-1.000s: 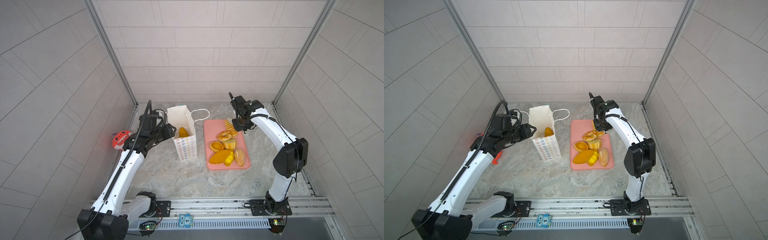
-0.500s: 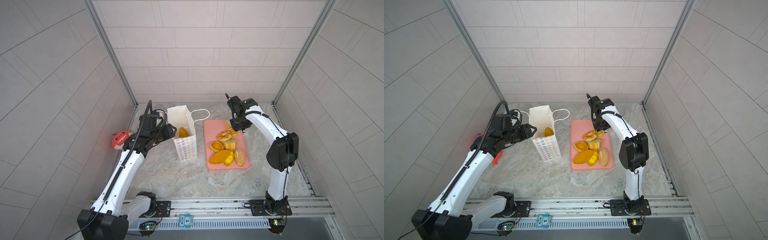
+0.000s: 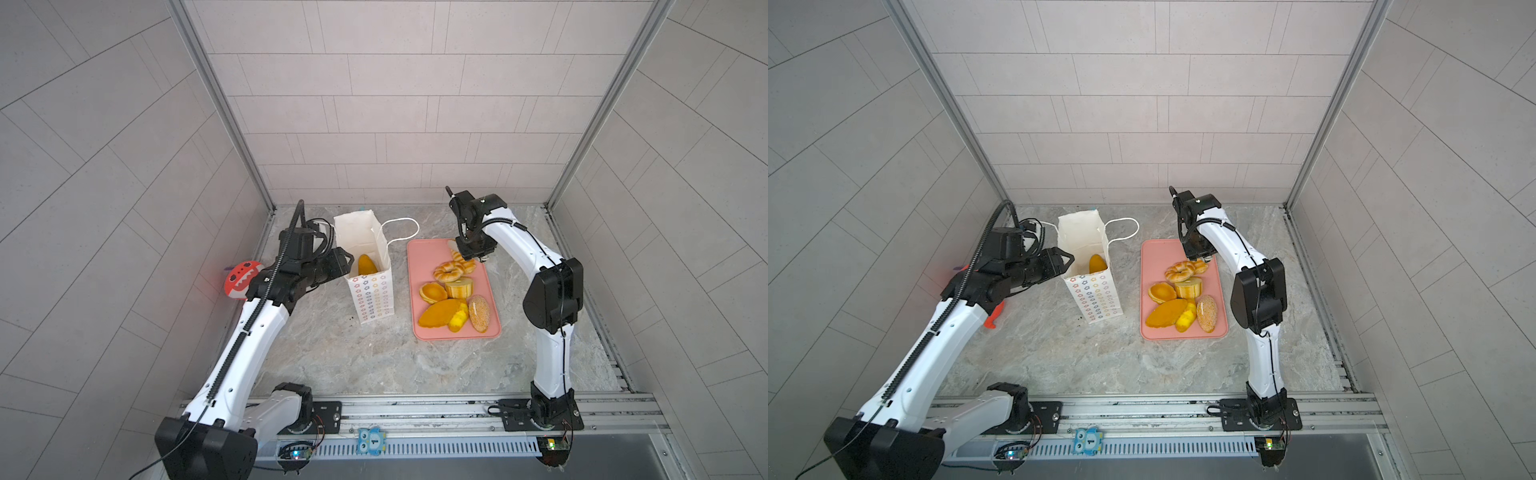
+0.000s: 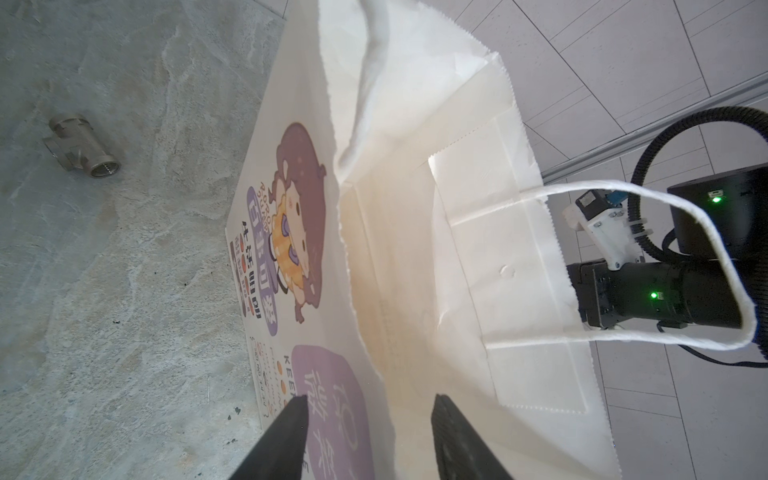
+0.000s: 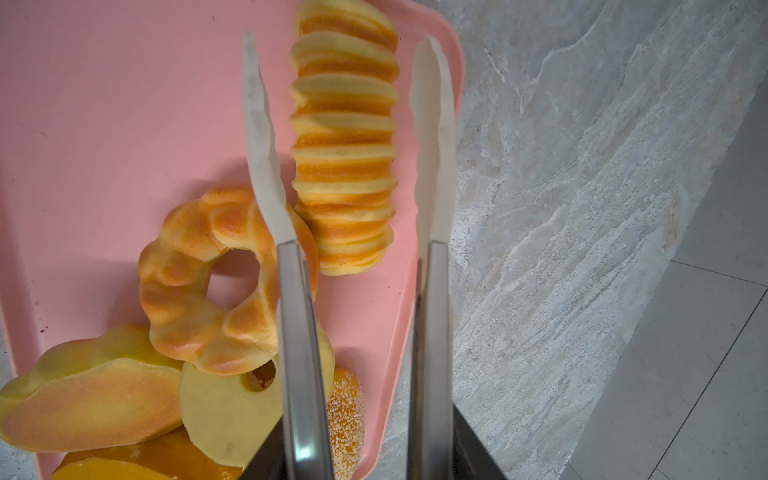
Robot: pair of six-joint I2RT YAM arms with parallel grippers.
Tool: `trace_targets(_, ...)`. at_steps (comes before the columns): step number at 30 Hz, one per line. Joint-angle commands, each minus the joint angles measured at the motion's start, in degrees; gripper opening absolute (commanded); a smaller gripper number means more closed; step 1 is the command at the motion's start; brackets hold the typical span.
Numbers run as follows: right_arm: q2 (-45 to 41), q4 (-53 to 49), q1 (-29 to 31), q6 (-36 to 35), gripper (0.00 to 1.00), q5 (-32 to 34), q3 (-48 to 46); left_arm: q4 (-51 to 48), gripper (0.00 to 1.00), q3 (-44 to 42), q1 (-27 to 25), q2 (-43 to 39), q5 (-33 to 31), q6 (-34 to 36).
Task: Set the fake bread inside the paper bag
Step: 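Withdraw the right gripper back over the tray of breads, then lower the right gripper onto the spiral roll and close on it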
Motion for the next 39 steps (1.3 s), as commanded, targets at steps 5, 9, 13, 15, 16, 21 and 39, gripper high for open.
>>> trace_targets(5, 2.7, -1.8, -0.4, -0.3, 0.5, 2.4, 2.7, 0.0, 0.55, -0.1, 0.2, 0.5, 0.3, 0.8)
trace_targets(9, 3.9, -1.6, -0.6, -0.3, 0.5, 2.1, 3.4, 0.0, 0.55, -0.2, 0.2, 0.5, 0.2, 0.9)
trace_targets(13, 5.5, -1.4, -0.7, -0.3, 0.5, 1.6, 4.1, 0.3, 0.55, -0.2, 0.2, 0.2, 0.2, 0.8)
trace_targets(15, 6.3, -1.4, -0.8, -0.3, 0.49, 1.6, 4.4, 0.6, 0.55, -0.4, 0.2, 0.2, 0.3, 0.7)
trace_targets(16, 6.5, -1.3, -0.9, -0.3, 0.49, 1.5, 4.5, 0.7, 0.55, -0.4, 0.2, 0.2, 0.3, 0.7)
trace_targets(21, 6.8, -0.5, -1.4, -0.2, 0.46, 1.1, 3.8, 0.4, 0.55, -0.1, 0.2, 0.5, 0.4, 0.8)
trace_targets(39, 0.8, 2.3, -1.5, 0.4, 0.37, 0.8, -0.5, -0.1, 0.55, -0.8, 0.2, -0.6, -0.4, 0.0)
